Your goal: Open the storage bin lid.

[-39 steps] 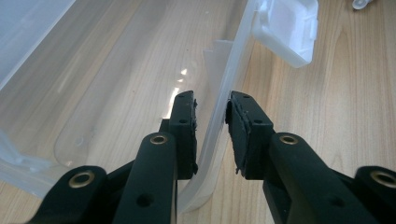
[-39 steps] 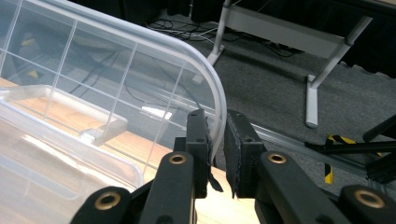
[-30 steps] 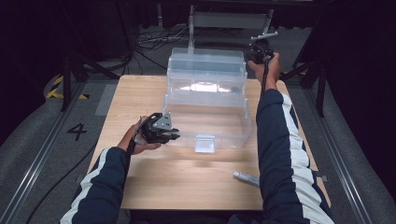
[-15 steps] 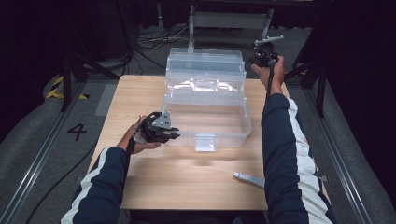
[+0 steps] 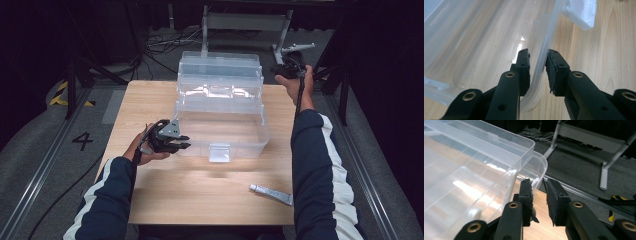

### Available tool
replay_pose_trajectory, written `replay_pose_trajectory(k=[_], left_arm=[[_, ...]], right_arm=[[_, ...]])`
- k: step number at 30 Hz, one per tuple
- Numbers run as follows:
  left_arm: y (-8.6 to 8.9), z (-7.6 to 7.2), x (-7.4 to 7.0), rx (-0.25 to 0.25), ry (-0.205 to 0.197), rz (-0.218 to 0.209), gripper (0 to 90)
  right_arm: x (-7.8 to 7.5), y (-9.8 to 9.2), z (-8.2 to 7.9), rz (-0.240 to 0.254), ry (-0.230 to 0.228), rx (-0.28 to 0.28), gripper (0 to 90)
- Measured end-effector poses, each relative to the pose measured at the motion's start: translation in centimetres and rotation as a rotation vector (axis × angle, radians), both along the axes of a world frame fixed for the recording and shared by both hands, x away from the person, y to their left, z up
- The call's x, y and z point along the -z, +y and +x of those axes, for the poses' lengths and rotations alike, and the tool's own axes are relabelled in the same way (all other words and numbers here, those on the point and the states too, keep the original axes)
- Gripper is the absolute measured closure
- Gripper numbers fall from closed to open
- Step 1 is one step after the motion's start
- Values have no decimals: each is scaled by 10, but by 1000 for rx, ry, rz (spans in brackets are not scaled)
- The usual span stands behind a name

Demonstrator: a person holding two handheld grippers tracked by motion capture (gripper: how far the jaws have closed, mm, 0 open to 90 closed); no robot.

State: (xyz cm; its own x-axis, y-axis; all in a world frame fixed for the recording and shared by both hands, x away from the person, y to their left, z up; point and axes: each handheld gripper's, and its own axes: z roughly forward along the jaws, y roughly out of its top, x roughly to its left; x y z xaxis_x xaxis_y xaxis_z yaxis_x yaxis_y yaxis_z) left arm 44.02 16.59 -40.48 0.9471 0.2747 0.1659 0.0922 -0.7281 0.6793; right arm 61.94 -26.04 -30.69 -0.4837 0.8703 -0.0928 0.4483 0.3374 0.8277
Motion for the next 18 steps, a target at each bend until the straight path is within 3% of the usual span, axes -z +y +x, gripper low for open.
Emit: replay_pose_trajectory(k=[7, 10, 13, 18], left_arm=[[2, -2, -2, -11, -5, 10, 691], [6, -3, -7, -10, -8, -60, 697], [9, -5, -13, -10, -14, -92, 711], [10, -7, -17, -13, -27, -87, 728]], right_arm=[[-3, -2, -22, -5, -15, -56, 698], [-2, -1, -32, -8, -19, -80, 696], [-1, -1, -39, -5, -22, -94, 690], [2, -4, -54, -4, -26, -117, 675]])
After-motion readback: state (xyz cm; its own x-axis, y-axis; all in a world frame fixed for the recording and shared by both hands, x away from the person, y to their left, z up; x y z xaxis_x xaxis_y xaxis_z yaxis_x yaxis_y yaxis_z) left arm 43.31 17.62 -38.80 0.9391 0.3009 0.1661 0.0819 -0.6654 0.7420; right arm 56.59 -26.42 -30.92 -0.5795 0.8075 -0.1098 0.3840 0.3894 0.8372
